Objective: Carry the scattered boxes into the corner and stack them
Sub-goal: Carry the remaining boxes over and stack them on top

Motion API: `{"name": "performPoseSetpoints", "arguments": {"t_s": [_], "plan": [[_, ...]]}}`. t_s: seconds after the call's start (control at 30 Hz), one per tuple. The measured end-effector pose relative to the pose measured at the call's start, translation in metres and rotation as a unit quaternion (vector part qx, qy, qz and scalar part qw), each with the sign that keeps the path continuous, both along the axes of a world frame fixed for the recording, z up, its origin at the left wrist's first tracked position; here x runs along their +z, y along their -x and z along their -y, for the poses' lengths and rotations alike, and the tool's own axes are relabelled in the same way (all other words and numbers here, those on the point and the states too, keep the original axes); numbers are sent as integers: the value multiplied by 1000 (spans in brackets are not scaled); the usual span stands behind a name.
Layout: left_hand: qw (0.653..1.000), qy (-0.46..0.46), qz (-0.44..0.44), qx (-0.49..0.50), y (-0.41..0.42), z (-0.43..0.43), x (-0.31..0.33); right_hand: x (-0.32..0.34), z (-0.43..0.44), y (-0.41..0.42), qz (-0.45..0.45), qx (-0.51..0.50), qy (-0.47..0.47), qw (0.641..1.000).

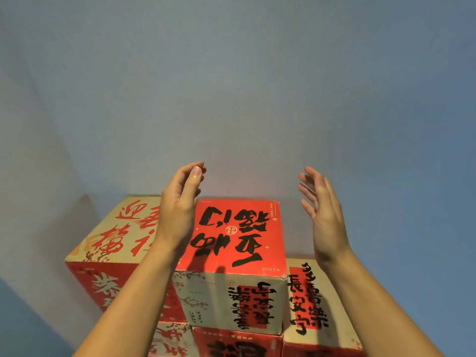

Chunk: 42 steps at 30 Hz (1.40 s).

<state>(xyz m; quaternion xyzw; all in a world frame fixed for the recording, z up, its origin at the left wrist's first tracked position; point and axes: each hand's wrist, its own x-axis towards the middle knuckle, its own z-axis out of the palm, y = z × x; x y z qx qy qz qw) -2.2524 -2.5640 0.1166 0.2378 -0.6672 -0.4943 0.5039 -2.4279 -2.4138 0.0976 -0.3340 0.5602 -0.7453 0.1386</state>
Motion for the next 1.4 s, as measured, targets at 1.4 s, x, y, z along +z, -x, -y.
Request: {"name": "performPoseSetpoints", "arguments": {"t_s": [1.4], "plan": [[628, -20, 25, -777, 104, -542, -40, -32, -537, -251, 34, -787, 25, 615]]}}
